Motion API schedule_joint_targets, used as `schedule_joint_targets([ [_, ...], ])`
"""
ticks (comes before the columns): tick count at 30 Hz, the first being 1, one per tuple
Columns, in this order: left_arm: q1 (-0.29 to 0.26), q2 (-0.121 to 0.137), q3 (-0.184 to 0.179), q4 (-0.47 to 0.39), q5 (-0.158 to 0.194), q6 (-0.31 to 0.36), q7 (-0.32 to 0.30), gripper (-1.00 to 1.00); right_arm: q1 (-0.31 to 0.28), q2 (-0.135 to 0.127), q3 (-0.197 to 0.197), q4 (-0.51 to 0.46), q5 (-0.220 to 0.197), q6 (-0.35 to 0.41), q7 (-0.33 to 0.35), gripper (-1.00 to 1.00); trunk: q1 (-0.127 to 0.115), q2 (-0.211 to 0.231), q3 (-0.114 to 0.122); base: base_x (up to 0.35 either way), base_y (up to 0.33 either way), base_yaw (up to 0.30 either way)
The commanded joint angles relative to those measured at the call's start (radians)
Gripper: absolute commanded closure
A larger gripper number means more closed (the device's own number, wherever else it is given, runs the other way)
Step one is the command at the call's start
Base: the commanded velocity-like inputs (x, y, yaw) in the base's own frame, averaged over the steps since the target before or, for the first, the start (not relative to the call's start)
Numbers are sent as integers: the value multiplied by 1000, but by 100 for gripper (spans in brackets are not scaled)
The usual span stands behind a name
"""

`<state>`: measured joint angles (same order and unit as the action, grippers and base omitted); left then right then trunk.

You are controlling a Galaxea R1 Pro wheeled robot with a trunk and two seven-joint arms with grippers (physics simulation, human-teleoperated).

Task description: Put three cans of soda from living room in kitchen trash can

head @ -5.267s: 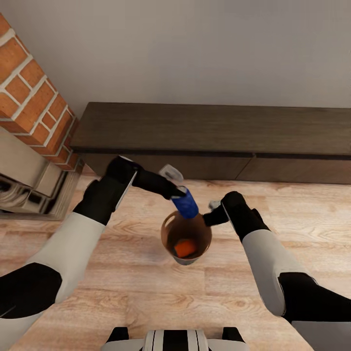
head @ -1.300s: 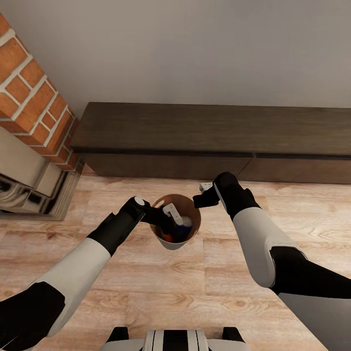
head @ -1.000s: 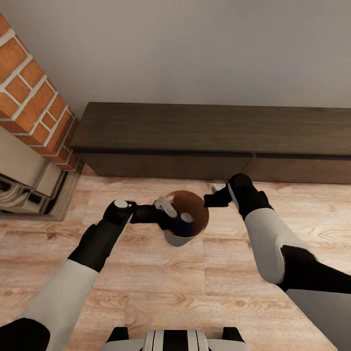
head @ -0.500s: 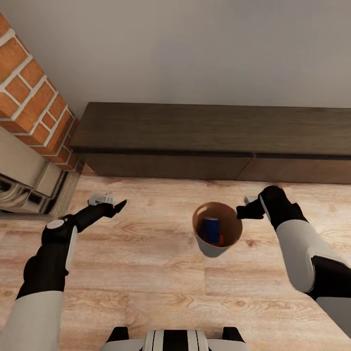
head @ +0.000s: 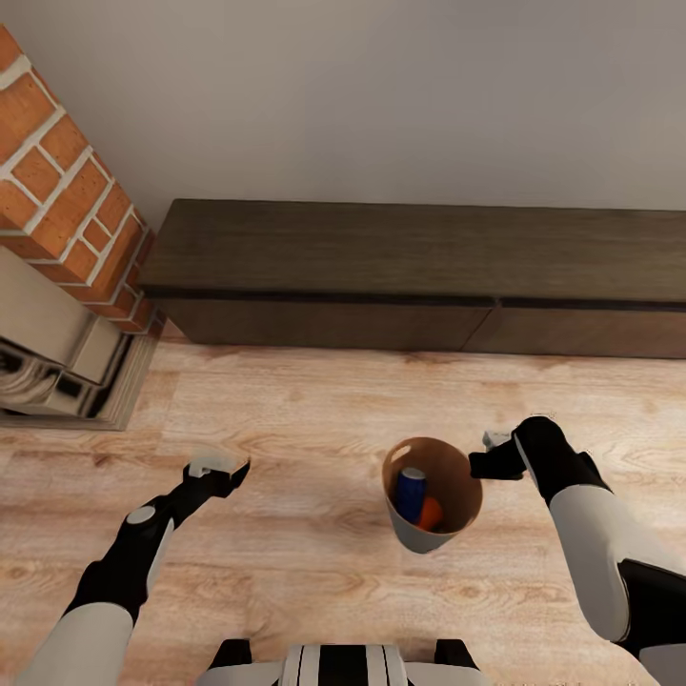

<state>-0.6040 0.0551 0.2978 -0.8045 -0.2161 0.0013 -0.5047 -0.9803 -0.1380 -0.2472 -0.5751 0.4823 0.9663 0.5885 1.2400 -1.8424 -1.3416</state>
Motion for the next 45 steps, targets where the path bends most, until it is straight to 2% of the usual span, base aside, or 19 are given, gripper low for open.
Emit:
schedule_joint_targets([
  [1, 11, -2, 1, 3, -1, -9, 0, -100, 9, 1, 0, -6, -19, 3, 6, 100, 0, 0, 0, -141, 121, 0],
  [8, 32, -8, 1, 15, -1, -23, 0, -100, 52, 7, 5, -95, -18, -3, -5, 100, 0, 0, 0, -180, 157, 0],
  [15, 56, -10, 1, 17, -3, -25, 7, -100, 64, 12, 9, -120, -19, -3, -8, 100, 0, 0, 0, -45, 38, 48],
  [22, 72, -12, 1, 18, -4, -24, 10, -100, 66, 10, 3, -145, -19, -3, -5, 100, 0, 0, 0, -4, 4, 222],
  [34, 75, -12, 1, 19, -7, -23, 12, -100, 101, 15, 11, -170, -19, -3, -4, 100, 0, 0, 5, 0, 0, 254],
  [38, 75, -13, 1, 19, -8, -23, 12, -100, 108, 28, 11, -182, -19, -3, -5, 100, 0, 0, 7, 0, 0, 251],
  [45, 76, -14, -1, 19, -9, -23, 12, -100, 112, 33, 12, -198, -19, -3, -3, 100, 0, 0, 13, 0, 0, 243],
])
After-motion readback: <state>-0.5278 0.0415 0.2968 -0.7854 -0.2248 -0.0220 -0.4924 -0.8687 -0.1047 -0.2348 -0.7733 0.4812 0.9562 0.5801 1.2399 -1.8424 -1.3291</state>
